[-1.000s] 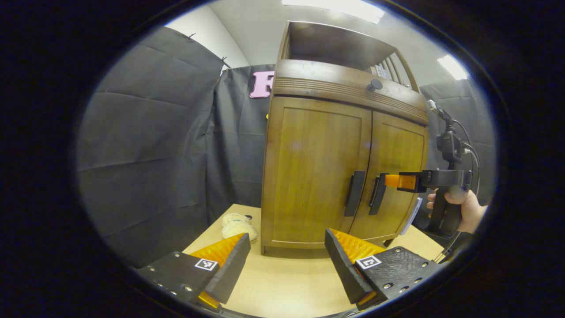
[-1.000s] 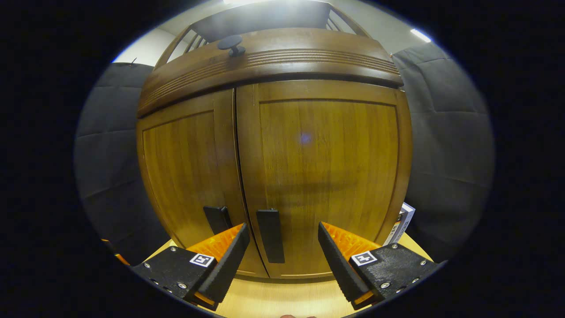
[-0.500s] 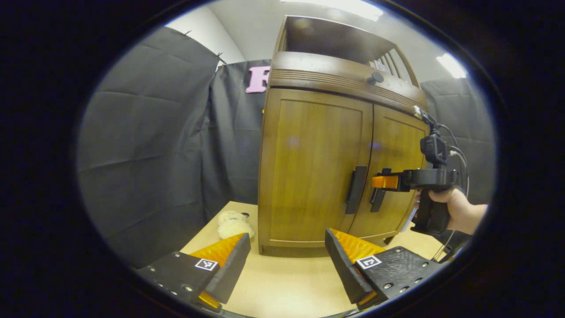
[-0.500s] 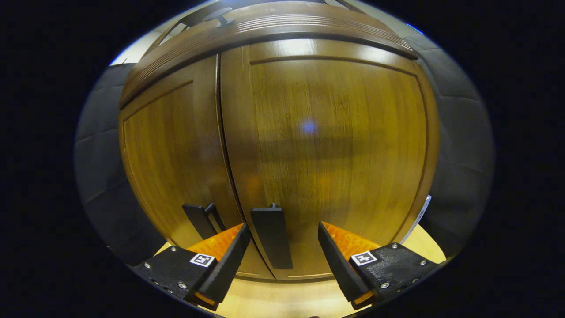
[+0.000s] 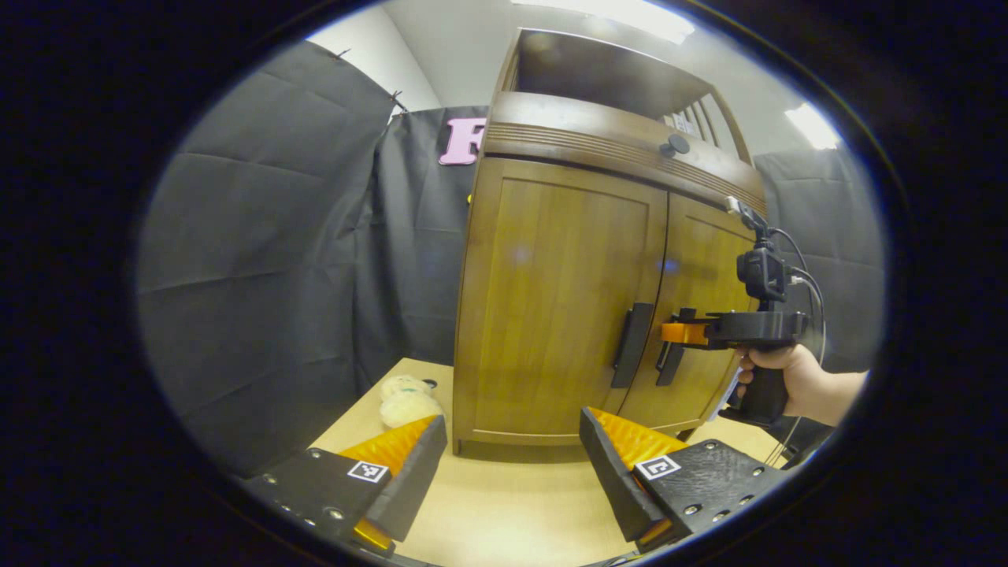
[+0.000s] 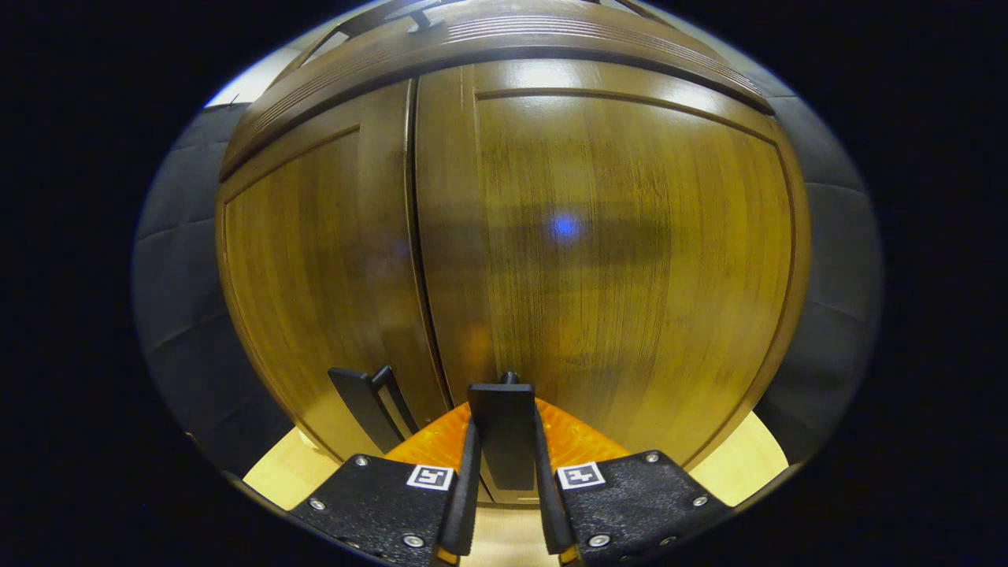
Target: Open the right door of the double-door shoe cabinet with the right hand, and open the left door with the left hand.
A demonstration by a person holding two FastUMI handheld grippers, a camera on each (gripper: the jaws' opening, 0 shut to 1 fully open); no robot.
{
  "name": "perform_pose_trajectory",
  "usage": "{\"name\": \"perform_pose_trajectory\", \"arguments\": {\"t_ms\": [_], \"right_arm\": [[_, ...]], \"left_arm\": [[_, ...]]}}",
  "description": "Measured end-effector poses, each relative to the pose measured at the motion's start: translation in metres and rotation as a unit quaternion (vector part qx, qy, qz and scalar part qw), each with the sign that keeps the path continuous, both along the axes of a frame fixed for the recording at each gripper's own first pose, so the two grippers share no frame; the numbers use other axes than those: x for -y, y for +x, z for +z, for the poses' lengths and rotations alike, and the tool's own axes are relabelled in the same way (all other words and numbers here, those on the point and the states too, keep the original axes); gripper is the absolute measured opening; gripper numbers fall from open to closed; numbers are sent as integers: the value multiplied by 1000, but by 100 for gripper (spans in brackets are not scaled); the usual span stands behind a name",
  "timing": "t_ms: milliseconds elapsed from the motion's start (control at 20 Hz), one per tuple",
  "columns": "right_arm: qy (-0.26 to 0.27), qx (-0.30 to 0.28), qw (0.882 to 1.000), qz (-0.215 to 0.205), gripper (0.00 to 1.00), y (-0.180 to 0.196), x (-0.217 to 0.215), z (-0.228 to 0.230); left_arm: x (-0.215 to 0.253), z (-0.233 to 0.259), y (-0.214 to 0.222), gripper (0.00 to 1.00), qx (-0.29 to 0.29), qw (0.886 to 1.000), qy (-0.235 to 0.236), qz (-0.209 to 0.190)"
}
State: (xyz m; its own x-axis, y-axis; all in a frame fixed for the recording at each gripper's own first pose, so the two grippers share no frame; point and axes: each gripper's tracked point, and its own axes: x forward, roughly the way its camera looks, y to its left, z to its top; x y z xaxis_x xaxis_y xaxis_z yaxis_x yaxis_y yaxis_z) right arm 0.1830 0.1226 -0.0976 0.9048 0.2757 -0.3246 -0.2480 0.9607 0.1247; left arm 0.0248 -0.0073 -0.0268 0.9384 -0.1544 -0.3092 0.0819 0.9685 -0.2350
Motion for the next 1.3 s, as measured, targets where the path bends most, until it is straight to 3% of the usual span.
{"name": "perform_pose_trajectory", "arguments": {"t_ms": [300, 650, 1050, 1300], "right_arm": [[6, -1, 1000, 13, 28, -7, 9, 3], [13, 5, 1000, 13, 27, -9, 10, 5], [0, -14, 1000, 22, 29, -4, 7, 1], [8, -17, 999, 51, 29, -4, 7, 6]], "left_arm": [[1, 2, 0, 100, 1, 1000, 1, 0], [13, -1, -13, 97, 3, 1000, 6, -19], [39, 11, -20, 100, 16, 999, -4, -49], [39, 35, -10, 100, 39, 999, 8, -2]]}}
